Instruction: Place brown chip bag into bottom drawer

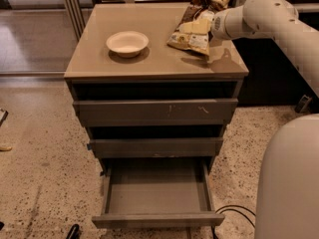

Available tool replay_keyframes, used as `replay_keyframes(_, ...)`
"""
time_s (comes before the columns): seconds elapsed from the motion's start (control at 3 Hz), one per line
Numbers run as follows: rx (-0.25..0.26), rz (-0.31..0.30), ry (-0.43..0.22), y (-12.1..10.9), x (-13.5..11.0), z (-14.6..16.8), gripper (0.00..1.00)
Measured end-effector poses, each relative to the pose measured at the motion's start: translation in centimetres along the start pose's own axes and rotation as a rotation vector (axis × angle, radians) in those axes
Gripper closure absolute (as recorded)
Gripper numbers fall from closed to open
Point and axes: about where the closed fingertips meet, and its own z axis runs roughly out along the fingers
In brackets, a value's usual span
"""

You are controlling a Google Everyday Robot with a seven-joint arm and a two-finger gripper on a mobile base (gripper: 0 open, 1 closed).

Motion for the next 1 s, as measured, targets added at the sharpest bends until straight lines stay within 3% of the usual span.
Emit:
replay_keyframes(0.33,-0.039,-0.006,0.005,1.4,-0.7,2.8,0.00)
replay_keyframes(1.0,-0.071,-0.002,0.066,3.2,0.0,7.0,0.42)
